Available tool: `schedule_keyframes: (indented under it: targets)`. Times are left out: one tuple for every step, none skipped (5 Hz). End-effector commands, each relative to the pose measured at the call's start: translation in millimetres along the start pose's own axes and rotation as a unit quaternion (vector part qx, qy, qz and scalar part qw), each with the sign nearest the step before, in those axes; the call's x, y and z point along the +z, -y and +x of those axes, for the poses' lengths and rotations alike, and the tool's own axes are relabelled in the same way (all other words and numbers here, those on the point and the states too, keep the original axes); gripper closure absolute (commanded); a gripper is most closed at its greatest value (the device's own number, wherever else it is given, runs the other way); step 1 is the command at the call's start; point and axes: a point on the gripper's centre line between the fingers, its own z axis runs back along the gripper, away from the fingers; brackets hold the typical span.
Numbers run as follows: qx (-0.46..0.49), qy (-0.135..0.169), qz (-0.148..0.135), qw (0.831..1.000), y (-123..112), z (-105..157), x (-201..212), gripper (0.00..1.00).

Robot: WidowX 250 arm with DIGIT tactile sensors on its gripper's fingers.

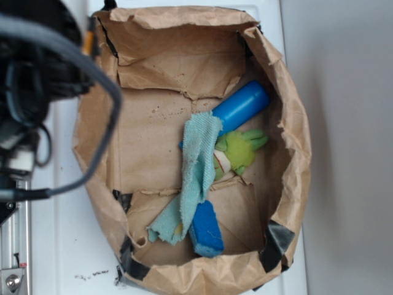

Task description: Grab the blue bottle.

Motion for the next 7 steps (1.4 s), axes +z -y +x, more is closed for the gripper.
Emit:
schedule_keyframes:
  targets:
    - [0.022, 0.027, -0.004, 0.999, 9, 45, -1, 0.00]
    - [0.059, 0.062, 0.017, 0.996, 9, 64, -5, 0.00]
    - [0.125, 0.103, 0.023, 0.986, -1, 80, -6, 0.00]
    - [0.183, 0.145, 0.005, 0.972, -9, 94, -10, 0.00]
    - [0.243, 0.181, 0.002, 0.953, -15, 102, -15, 0.00]
    - [0.301, 0.208, 0.014, 0.931, -26, 106, -22, 0.00]
    - [0.301, 0.208, 0.014, 0.931, -26, 106, -22, 0.00]
